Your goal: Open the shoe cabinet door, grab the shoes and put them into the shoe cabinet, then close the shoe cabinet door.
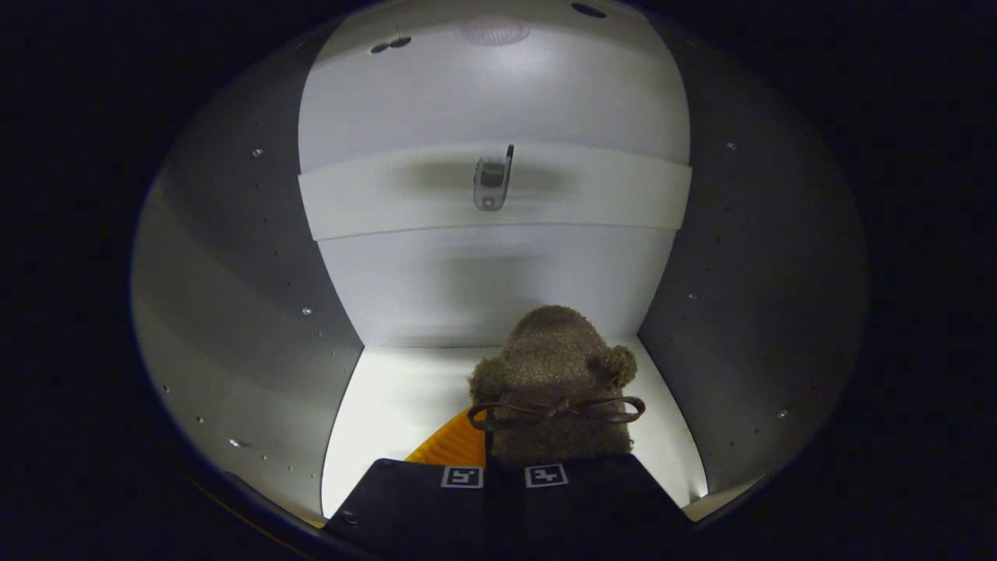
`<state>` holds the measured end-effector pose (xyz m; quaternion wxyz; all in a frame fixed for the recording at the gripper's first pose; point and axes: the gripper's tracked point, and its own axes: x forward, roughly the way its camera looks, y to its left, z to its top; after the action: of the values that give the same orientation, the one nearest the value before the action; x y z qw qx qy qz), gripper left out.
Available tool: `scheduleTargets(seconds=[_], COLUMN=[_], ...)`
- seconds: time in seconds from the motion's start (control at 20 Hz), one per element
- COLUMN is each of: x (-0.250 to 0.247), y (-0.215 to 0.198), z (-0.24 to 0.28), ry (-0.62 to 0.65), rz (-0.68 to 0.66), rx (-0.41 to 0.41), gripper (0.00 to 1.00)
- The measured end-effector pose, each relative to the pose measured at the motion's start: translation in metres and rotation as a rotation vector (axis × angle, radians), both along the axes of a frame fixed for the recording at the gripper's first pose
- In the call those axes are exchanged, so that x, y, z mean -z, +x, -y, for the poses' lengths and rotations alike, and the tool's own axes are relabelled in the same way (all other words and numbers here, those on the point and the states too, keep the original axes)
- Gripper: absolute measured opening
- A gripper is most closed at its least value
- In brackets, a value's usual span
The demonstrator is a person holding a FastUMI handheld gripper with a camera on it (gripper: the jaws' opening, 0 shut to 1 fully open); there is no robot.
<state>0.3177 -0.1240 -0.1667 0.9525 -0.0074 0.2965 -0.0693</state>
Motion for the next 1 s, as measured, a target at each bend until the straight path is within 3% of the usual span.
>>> scheduleTargets(seconds=[0.35,0.75,0.8,0.95,1.0], x=[0.040,0.044,0.045,0.041,0.043], y=[0.009,0.004,0.005,-0.006,-0.005], z=[0.002,0.006,0.006,0.005,0.006], ry=[-0.016,0.001,-0.002,-0.014,-0.023], rz=[-0.099,-0.123,-0.122,-0.132,-0.131], rx=[-0.016,0.003,0.004,0.016,0.018], gripper=[0.05,0.07,0.14,0.14,0.30])
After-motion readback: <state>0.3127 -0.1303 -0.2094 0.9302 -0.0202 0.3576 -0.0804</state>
